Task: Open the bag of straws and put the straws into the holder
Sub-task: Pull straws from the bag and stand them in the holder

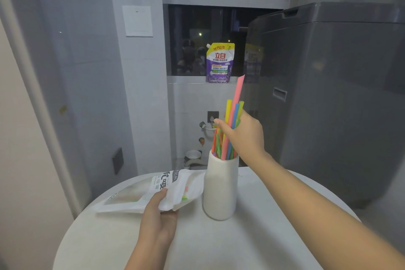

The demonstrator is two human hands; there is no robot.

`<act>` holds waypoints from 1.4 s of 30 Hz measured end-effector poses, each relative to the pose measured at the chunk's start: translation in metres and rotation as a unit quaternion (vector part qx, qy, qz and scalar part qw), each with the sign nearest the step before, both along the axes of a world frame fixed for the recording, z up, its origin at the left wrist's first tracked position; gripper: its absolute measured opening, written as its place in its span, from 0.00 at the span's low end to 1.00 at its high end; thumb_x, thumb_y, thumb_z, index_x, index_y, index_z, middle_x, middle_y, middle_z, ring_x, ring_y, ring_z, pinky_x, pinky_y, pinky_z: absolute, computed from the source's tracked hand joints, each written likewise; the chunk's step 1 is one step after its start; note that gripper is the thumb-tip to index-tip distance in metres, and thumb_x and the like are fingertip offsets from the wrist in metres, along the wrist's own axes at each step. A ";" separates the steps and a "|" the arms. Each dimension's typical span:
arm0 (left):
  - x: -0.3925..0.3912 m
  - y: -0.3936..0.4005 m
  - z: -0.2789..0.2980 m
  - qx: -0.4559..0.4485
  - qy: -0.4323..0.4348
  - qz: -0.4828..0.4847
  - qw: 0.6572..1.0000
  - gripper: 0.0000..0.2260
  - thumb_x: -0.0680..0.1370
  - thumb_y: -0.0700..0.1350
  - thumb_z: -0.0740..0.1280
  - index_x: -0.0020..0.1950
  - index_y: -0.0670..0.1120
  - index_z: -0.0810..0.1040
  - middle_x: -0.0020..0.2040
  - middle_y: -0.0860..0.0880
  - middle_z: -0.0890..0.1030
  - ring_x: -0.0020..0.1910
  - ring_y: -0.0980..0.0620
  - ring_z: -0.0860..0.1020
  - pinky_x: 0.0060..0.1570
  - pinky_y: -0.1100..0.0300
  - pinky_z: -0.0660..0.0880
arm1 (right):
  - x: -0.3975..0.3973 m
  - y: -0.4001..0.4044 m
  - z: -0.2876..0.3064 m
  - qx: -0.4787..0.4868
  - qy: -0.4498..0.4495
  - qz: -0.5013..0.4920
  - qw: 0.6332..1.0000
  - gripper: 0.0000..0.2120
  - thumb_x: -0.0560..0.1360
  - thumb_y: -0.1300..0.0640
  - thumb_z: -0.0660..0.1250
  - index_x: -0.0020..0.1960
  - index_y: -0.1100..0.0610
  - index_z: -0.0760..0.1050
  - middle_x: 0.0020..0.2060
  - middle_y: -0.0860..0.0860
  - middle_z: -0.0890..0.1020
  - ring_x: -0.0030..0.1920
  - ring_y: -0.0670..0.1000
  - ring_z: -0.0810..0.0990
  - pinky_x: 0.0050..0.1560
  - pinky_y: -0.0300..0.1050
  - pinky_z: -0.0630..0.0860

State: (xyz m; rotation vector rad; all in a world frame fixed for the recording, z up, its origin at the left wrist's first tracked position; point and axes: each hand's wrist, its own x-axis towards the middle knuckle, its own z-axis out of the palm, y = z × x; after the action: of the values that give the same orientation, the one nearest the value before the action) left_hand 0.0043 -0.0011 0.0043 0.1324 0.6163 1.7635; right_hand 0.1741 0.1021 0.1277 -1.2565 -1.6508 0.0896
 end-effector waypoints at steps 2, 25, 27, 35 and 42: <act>0.000 0.001 -0.001 -0.002 0.000 0.000 1.000 0.09 0.77 0.33 0.60 0.54 0.39 0.75 0.50 0.41 0.81 0.45 0.45 0.82 0.35 0.57 0.81 | 0.002 -0.001 0.000 0.004 -0.011 -0.006 1.000 0.19 0.69 0.37 0.67 0.45 0.52 0.67 0.34 0.48 0.77 0.34 0.48 0.78 0.36 0.40 0.76; 0.003 0.001 0.001 -0.021 0.003 0.005 1.000 0.09 0.77 0.33 0.59 0.55 0.39 0.75 0.48 0.41 0.83 0.53 0.42 0.78 0.35 0.57 0.81 | 0.001 -0.003 -0.019 0.017 -0.039 -0.010 0.999 0.24 0.63 0.36 0.72 0.49 0.51 0.72 0.47 0.44 0.68 0.51 0.46 0.64 0.56 0.48 0.66; 0.003 0.001 0.001 -0.016 0.003 0.003 1.000 0.07 0.77 0.33 0.59 0.51 0.39 0.75 0.42 0.43 0.85 0.50 0.42 0.79 0.34 0.58 0.81 | 0.001 -0.006 -0.013 0.045 0.034 0.027 0.998 0.22 0.66 0.40 0.71 0.54 0.50 0.73 0.47 0.42 0.72 0.51 0.45 0.67 0.56 0.46 0.66; 0.005 0.001 0.001 -0.014 0.003 0.001 1.000 0.08 0.77 0.32 0.59 0.52 0.39 0.75 0.47 0.42 0.83 0.50 0.43 0.79 0.34 0.58 0.81 | -0.002 -0.007 -0.013 0.029 -0.056 0.016 0.998 0.05 0.74 0.55 0.66 0.46 0.50 0.80 0.43 0.45 0.81 0.51 0.49 0.71 0.55 0.43 0.60; 0.003 0.001 0.000 -0.017 0.005 0.004 1.000 0.10 0.77 0.32 0.59 0.57 0.40 0.74 0.53 0.42 0.80 0.57 0.41 0.76 0.36 0.59 0.80 | 0.005 -0.019 -0.031 0.066 -0.175 0.054 0.981 0.16 0.78 0.55 0.60 0.64 0.54 0.74 0.66 0.51 0.74 0.67 0.52 0.69 0.67 0.43 0.55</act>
State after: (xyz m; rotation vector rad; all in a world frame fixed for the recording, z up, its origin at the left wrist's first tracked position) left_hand 0.0074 0.0002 0.0047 0.1148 0.6542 1.7591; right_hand 0.1796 0.0831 0.0963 -1.1260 -1.9919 -0.1835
